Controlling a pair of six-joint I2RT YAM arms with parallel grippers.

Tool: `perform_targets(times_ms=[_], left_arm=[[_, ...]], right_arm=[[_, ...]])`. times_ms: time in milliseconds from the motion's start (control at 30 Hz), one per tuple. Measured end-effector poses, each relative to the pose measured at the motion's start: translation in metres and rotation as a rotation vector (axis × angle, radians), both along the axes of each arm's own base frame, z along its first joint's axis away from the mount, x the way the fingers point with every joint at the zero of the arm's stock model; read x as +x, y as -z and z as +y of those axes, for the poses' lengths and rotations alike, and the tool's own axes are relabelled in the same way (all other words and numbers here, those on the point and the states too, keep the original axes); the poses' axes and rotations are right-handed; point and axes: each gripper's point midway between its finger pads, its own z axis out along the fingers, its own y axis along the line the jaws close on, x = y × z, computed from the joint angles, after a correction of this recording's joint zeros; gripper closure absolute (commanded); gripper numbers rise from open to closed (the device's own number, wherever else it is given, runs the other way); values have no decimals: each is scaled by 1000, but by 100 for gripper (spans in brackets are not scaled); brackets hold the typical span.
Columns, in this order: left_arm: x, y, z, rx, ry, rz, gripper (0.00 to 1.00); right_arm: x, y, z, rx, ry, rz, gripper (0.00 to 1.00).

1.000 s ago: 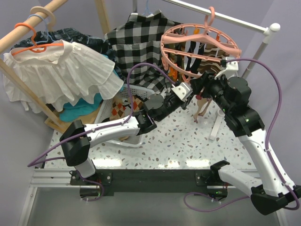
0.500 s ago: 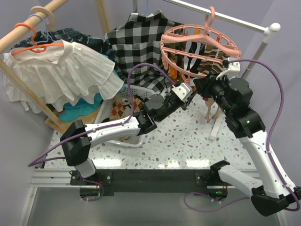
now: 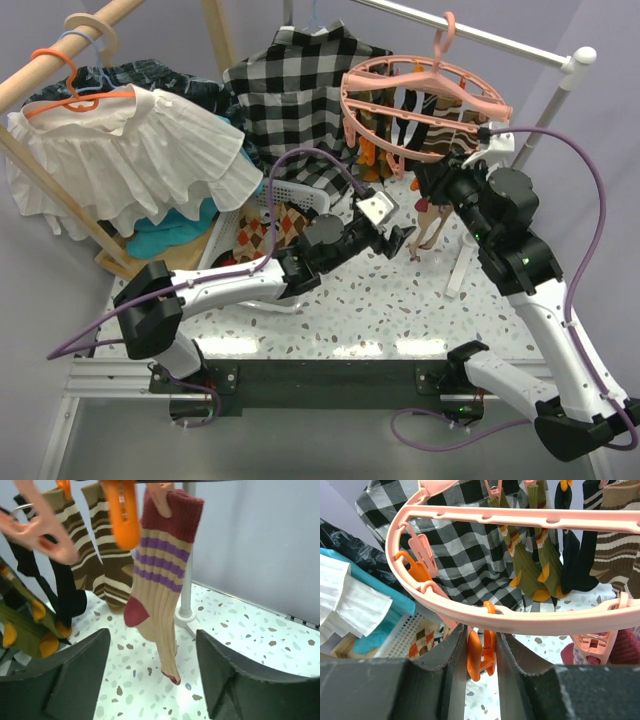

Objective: Clip the socks to the hanger
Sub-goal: Pick up the sock from the bin.

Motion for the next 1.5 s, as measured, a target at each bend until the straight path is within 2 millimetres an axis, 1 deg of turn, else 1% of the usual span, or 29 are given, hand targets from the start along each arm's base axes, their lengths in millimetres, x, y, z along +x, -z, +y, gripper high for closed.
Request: perform_targets(times_ms=[133, 233, 367, 400, 500, 600, 667, 700, 733, 767, 800, 833, 867, 900, 967, 1100, 1167, 1267, 1300, 1367, 1400, 1467, 1500], left_arm=[[9, 1, 26, -22, -43, 57, 16], [21, 7, 56, -29, -108, 110, 15], [38, 24, 101, -6, -232, 195, 15], [41, 33, 115, 15, -275, 223, 16], [51, 54, 149, 67, -395, 288, 18], [60, 83, 183, 132, -516, 381, 21], [66, 103, 210, 175, -606, 449, 22], [69, 110, 221, 187, -644, 473, 23], [72, 118, 238, 200, -698, 509, 24], [75, 124, 248, 209, -733, 531, 25], [78, 132, 265, 220, -790, 562, 27], [81, 138, 275, 231, -825, 580, 29], [84, 147, 290, 250, -874, 604, 30], [86, 155, 300, 266, -910, 621, 33], [89, 170, 316, 302, -963, 649, 36], [91, 208, 338, 396, -1035, 717, 45], [91, 227, 346, 439, -1057, 751, 48], [90, 248, 354, 487, -1080, 792, 54], [89, 255, 357, 503, -1083, 806, 61], [89, 265, 358, 522, -1088, 822, 69], [89, 267, 358, 523, -1089, 824, 81], [91, 267, 356, 515, -1083, 824, 92], [91, 267, 356, 513, -1079, 823, 100]], right_arm=[[1, 3, 1, -1, -1, 3, 98], [1, 3, 1, -2, -1, 3, 99], [1, 4, 1, -6, -1, 2, 100], [1, 4, 1, -7, -1, 2, 100], [2, 5, 0, -11, -1, 4, 100], [2, 6, 0, -17, -2, 4, 100], [2, 6, 0, -19, -2, 4, 100], [2, 6, 0, -20, -2, 3, 100], [2, 6, 1, -21, -4, 3, 100], [2, 7, 1, -22, -5, 3, 100], [2, 7, 1, -23, -6, 4, 100], [2, 7, 1, -24, -6, 4, 100], [2, 7, 1, -26, -7, 4, 100], [3, 8, 1, -27, -7, 4, 100], [3, 8, 1, -29, -7, 5, 99], [3, 9, 2, -32, -10, 5, 99], [3, 10, 1, -36, -9, 5, 99], [3, 12, 1, -41, -10, 9, 99], [4, 13, 1, -42, -10, 10, 99], [4, 13, 1, -45, -10, 9, 99], [4, 13, 1, -47, -10, 9, 99], [4, 13, 1, -49, -10, 8, 99], [4, 13, 1, -50, -10, 8, 99]])
